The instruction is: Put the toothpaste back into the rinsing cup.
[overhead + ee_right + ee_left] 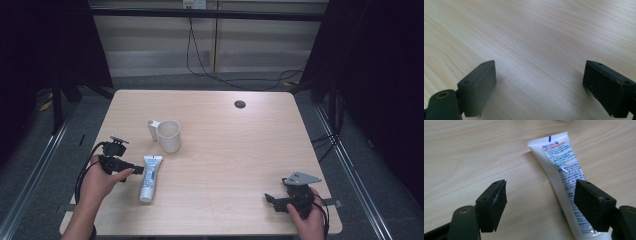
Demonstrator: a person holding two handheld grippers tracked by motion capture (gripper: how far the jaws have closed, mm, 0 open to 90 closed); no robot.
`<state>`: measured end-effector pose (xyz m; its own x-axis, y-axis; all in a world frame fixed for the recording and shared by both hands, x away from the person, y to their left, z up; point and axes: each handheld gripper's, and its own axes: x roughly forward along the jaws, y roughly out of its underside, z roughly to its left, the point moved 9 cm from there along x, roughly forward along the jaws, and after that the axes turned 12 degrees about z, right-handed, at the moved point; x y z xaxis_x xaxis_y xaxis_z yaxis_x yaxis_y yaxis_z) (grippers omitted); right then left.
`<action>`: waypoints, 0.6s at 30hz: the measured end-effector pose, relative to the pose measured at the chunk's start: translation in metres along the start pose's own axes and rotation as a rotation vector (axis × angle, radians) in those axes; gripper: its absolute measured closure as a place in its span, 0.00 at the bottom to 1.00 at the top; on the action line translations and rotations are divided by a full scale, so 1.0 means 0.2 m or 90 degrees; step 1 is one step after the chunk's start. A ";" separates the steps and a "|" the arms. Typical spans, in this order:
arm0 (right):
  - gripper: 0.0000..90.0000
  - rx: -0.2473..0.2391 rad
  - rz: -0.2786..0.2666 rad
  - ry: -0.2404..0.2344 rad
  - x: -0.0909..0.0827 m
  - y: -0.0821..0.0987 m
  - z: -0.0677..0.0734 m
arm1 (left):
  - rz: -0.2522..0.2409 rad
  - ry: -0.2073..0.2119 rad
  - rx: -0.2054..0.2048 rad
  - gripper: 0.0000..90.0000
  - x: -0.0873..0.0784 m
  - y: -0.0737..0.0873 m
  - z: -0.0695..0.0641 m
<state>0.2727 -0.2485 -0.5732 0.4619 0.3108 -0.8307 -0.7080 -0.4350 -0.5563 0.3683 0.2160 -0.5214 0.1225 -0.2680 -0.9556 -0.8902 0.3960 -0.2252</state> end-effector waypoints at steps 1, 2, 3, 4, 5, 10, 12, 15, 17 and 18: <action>0.12 0.000 -0.001 -0.001 0.00 0.00 0.00 | 0.005 0.002 0.002 0.29 0.00 0.00 0.00; 0.12 0.000 0.000 0.000 0.00 0.00 0.00 | 0.006 0.003 0.001 0.29 0.00 -0.01 -0.01; 0.12 0.001 0.001 0.000 0.00 0.00 0.00 | 0.011 0.001 0.003 0.29 0.01 -0.01 -0.01; 0.12 0.000 0.000 0.000 0.00 0.00 0.00 | 0.011 0.002 0.002 0.29 0.01 -0.02 -0.02; 0.12 0.001 0.001 0.000 0.00 0.00 0.00 | 0.013 0.004 0.003 0.29 0.01 -0.02 -0.03; 0.12 0.000 -0.001 -0.001 0.00 0.00 0.00 | 0.013 0.000 0.013 0.30 -0.01 -0.07 -0.06; 0.12 0.000 0.000 0.000 0.00 0.00 0.00 | 0.015 0.001 0.010 0.30 -0.01 -0.08 -0.08; 0.12 0.001 0.001 0.000 0.00 0.00 0.00 | 0.027 -0.003 0.005 0.30 -0.01 -0.09 -0.10; 0.12 0.001 0.001 0.000 0.00 0.00 0.00 | 0.033 -0.004 0.003 0.30 0.00 -0.10 -0.11; 0.12 0.000 0.000 0.000 0.00 0.00 0.00 | 0.037 -0.001 -0.004 0.30 0.01 -0.10 -0.11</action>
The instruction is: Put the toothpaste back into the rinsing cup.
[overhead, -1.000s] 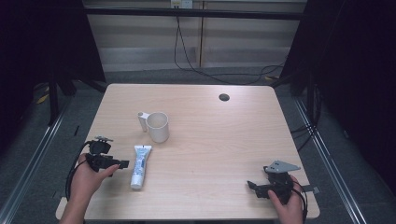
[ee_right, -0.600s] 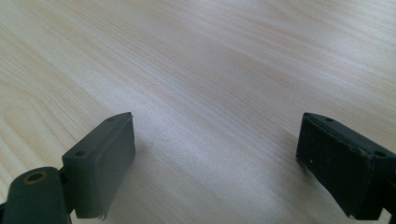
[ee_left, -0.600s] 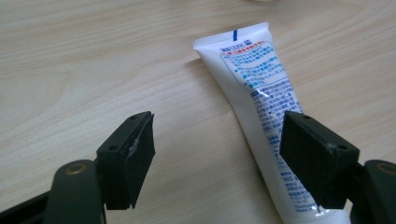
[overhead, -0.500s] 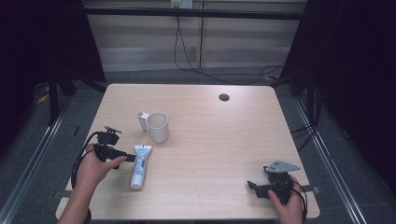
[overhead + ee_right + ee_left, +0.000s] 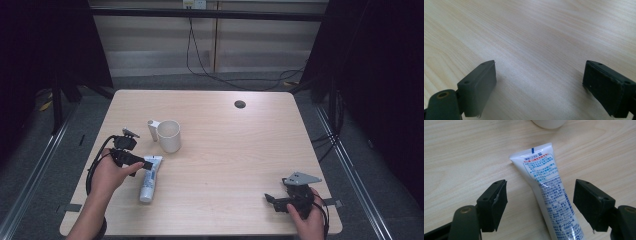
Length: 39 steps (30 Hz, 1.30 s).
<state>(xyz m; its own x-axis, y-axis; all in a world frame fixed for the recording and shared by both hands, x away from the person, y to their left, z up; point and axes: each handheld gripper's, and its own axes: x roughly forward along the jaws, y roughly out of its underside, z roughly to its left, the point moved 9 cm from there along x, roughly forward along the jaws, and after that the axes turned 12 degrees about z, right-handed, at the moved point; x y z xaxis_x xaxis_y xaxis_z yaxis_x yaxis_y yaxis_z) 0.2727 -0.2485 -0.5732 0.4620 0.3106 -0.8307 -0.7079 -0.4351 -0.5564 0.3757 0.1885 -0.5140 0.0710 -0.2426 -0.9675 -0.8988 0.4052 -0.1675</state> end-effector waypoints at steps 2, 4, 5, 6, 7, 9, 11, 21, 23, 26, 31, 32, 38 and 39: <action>0.12 0.000 0.000 0.000 0.00 0.00 0.00 | 0.007 -0.001 -0.002 0.30 0.02 0.00 0.00; 0.12 0.001 0.001 0.000 0.00 0.00 0.00 | 0.008 -0.001 -0.010 0.30 0.04 0.00 -0.01; 0.12 0.000 0.000 0.000 0.00 0.00 0.00 | 0.010 -0.001 -0.011 0.31 0.04 -0.01 -0.01; 0.12 0.000 0.000 -0.001 0.00 0.00 0.00 | 0.014 0.000 -0.014 0.31 0.05 -0.01 -0.02; 0.12 0.001 0.001 0.000 0.00 0.00 0.00 | 0.017 0.000 -0.014 0.31 0.06 -0.01 -0.02; 0.12 0.001 0.000 -0.001 0.00 0.00 0.00 | 0.014 0.002 -0.016 0.32 0.07 -0.03 -0.03; 0.12 0.000 -0.001 -0.001 0.00 0.00 0.00 | 0.015 -0.001 -0.024 0.33 0.08 -0.04 -0.04; 0.12 0.000 0.000 0.000 0.00 0.00 0.00 | 0.049 -0.004 -0.078 0.37 0.18 -0.05 -0.05; 0.12 0.000 0.000 0.000 0.00 0.00 0.00 | 0.054 -0.008 -0.076 0.38 0.20 -0.05 -0.05; 0.12 0.000 0.000 0.000 0.00 0.00 0.00 | 0.054 -0.007 -0.085 0.41 0.22 -0.06 -0.04; 0.12 0.000 0.000 0.000 0.00 0.00 0.00 | 0.056 -0.019 -0.093 0.46 0.23 -0.07 -0.04; 0.12 0.001 0.001 0.000 0.00 0.00 0.00 | 0.059 -0.022 -0.094 0.49 0.23 -0.07 -0.04; 0.12 0.000 0.000 0.000 0.00 0.00 0.00 | 0.072 -0.051 -0.079 0.56 0.23 -0.08 -0.06; 0.12 0.000 0.000 -0.001 0.00 0.00 0.00 | 0.070 -0.047 -0.078 0.59 0.23 -0.08 -0.06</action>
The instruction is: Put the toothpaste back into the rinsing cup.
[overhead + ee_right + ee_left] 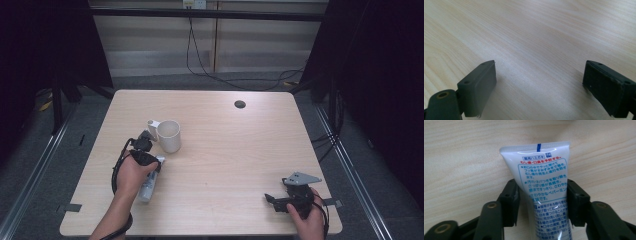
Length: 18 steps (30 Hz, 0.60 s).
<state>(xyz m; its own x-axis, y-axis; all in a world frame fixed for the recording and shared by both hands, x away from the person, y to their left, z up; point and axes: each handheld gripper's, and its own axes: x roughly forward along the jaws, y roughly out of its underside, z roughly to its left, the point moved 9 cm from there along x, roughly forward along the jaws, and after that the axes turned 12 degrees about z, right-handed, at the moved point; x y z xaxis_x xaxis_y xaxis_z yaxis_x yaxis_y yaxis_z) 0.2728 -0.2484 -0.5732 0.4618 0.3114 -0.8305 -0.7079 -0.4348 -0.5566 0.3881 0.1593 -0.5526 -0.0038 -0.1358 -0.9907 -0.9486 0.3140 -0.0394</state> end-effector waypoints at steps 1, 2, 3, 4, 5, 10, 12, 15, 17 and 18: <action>0.12 0.000 0.000 0.000 0.00 0.00 0.00 | -0.005 -0.002 0.006 0.63 -0.01 0.00 0.00; 0.12 0.001 0.001 0.000 0.00 0.00 0.00 | -0.013 0.003 0.009 0.66 -0.01 0.00 -0.01; 0.12 0.000 0.000 0.000 0.00 0.00 0.00 | -0.020 0.005 0.016 0.70 -0.02 -0.01 -0.01; 0.12 0.001 0.001 0.000 0.00 0.00 0.00 | -0.026 0.005 0.020 0.72 -0.03 0.00 -0.01; 0.12 0.001 0.000 0.000 0.00 0.00 0.00 | -0.030 0.010 0.024 0.73 -0.04 0.00 -0.01; 0.12 0.000 0.000 0.000 0.00 0.00 0.00 | -0.069 0.030 0.041 0.75 -0.09 0.01 0.00; 0.12 0.000 0.000 0.000 0.00 0.00 0.00 | -0.090 0.029 0.049 0.75 -0.11 0.02 0.01; 0.12 0.000 0.000 0.000 0.00 0.00 0.00 | -0.116 0.038 0.053 0.76 -0.15 0.02 0.01; 0.12 0.000 0.000 0.000 0.00 0.00 0.00 | -0.135 0.038 0.056 0.76 -0.17 0.02 0.02; 0.12 0.000 0.000 0.000 0.00 0.00 0.00 | -0.140 0.036 0.061 0.76 -0.19 0.02 0.02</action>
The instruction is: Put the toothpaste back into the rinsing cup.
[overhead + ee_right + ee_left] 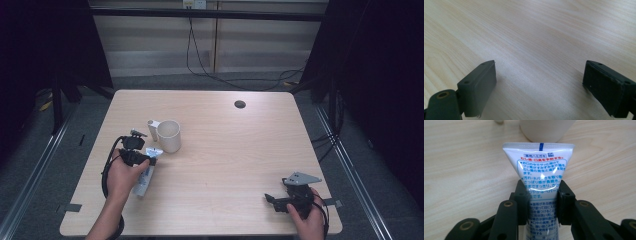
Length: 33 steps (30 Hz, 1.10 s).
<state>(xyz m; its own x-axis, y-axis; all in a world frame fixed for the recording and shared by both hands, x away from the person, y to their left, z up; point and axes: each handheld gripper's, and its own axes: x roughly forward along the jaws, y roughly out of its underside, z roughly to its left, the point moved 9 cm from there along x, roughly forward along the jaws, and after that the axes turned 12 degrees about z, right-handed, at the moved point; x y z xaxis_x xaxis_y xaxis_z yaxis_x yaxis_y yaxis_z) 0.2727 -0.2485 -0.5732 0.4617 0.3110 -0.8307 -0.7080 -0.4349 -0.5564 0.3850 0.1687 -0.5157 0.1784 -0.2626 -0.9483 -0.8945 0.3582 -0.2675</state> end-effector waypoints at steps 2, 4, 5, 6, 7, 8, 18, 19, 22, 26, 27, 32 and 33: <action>0.12 0.000 0.000 0.000 0.00 0.00 0.00 | -0.025 0.003 -0.001 0.76 -0.03 -0.01 -0.01; 0.12 0.000 0.000 0.000 0.00 0.00 0.00 | -0.046 0.002 0.004 0.76 -0.06 -0.03 -0.01; 0.12 0.000 0.000 0.000 0.00 0.00 0.00 | -0.059 -0.003 0.007 0.76 -0.08 -0.03 -0.02; 0.12 0.000 0.000 0.000 0.00 0.00 0.00 | -0.070 -0.004 0.015 0.76 -0.10 -0.04 -0.02; 0.12 0.000 0.000 0.000 0.00 0.00 0.00 | -0.082 -0.002 0.016 0.76 -0.11 -0.04 -0.02; 0.12 0.000 0.000 0.000 0.00 0.00 0.00 | -0.088 0.001 0.017 0.76 -0.12 -0.05 -0.03; 0.12 0.000 0.000 0.000 0.00 0.00 0.00 | -0.157 0.015 0.040 0.75 -0.24 -0.09 -0.05; 0.12 0.000 0.000 0.000 0.00 0.00 0.00 | -0.163 0.016 0.042 0.75 -0.25 -0.10 -0.06; 0.12 0.000 0.000 0.000 0.00 0.00 0.00 | -0.180 0.023 0.051 0.75 -0.27 -0.11 -0.08; 0.12 0.000 0.000 0.000 0.00 0.00 0.00 | -0.200 0.033 0.051 0.76 -0.31 -0.13 -0.09; 0.12 0.001 0.001 0.000 0.00 0.00 0.00 | -0.202 0.030 0.057 0.76 -0.32 -0.14 -0.09; 0.12 0.000 0.000 0.000 0.00 0.00 0.00 | -0.227 0.039 0.055 0.75 -0.36 -0.16 -0.11; 0.12 0.000 0.000 0.000 0.00 0.00 0.00 | -0.233 0.039 0.053 0.75 -0.36 -0.17 -0.11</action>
<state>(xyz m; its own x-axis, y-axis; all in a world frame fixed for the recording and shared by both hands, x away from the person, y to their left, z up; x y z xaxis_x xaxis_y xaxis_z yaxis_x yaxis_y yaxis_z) 0.2727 -0.2485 -0.5732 0.4617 0.3109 -0.8308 -0.7081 -0.4350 -0.5563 0.3937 0.1565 -0.4340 0.4529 -0.4396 -0.7757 -0.7390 0.3017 -0.6024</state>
